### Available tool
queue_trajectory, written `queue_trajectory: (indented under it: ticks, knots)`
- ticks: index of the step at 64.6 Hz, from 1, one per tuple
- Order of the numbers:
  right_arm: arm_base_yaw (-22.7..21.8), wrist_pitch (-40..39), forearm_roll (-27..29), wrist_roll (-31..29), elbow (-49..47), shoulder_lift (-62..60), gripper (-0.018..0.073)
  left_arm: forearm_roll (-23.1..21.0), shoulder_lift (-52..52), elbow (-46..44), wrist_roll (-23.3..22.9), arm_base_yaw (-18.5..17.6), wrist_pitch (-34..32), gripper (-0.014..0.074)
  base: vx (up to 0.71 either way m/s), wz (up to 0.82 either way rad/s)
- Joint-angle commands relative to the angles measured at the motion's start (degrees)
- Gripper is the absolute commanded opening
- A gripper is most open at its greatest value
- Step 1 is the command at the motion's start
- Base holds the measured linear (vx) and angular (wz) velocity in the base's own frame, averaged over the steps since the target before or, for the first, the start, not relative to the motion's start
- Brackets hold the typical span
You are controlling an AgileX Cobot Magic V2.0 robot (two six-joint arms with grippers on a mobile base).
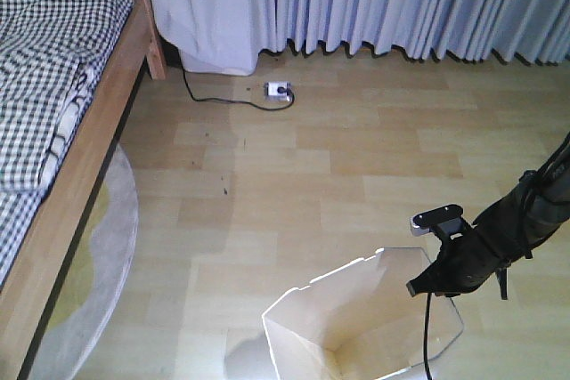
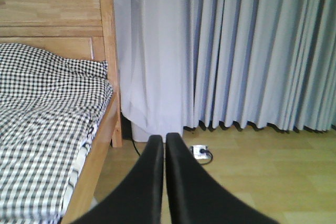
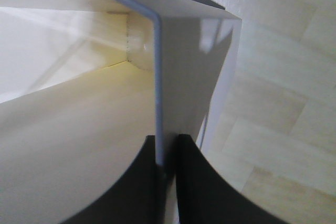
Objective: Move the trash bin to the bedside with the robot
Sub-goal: 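Drive toward the curtains beside the bed, dragging the bin along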
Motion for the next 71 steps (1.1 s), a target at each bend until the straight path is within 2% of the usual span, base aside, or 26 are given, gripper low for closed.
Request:
queue_trajectory:
  ticks: [1, 71]
  knots:
    - [-0.16, 2.47, 0.27, 0.07, -0.53, -3.96, -0.0003, -0.57, -0.43, 1.17, -0.1, -0.3, -4.44, -0.0006, 0.5, 0.04]
    - [-0.16, 2.48, 0.27, 0.06, -0.53, -3.96, -0.0003, -0.57, -0.43, 1.17, -0.1, -0.3, -4.44, -0.0006, 0.47, 0.0]
